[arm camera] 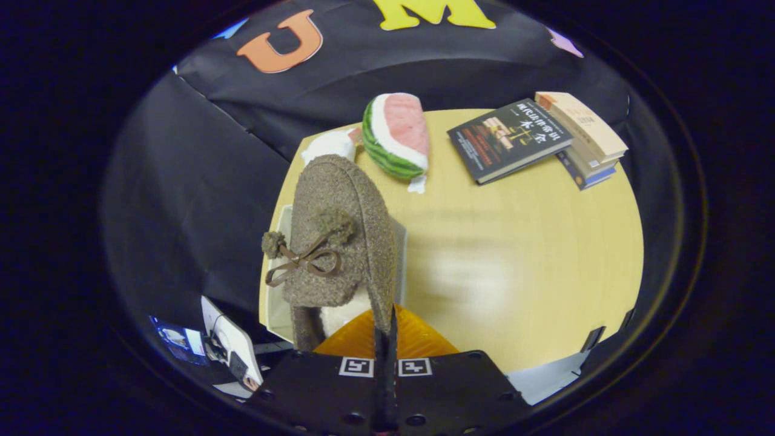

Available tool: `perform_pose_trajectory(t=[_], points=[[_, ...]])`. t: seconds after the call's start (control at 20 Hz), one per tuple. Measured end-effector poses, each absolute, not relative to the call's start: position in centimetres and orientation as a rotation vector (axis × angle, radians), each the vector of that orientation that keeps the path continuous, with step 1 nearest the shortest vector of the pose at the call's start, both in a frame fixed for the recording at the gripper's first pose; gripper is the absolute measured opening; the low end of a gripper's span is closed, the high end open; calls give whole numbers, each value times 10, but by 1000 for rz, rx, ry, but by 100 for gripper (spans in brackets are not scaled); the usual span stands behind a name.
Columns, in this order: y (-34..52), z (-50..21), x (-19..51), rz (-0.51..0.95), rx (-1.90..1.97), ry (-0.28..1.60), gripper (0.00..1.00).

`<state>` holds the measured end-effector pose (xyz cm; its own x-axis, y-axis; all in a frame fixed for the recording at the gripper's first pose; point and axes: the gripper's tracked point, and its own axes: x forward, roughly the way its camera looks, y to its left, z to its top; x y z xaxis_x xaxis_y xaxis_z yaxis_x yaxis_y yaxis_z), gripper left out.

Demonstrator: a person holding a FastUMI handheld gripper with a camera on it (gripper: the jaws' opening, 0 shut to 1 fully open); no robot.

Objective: Open the storage box then place both shoes into the box .Put the left shoe in first, then the right shoe, with the right side of both shoes facing outward in a uniform manner.

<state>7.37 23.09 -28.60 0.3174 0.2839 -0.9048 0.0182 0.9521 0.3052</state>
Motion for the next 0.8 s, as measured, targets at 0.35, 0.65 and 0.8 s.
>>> perform_pose_trajectory(t=[0.35,0.65,0.8], points=[[297,-342,68,50,267,1345,0],[285,-396,74,-149,174,1405,0],[284,-410,85,-203,110,1427,1]])
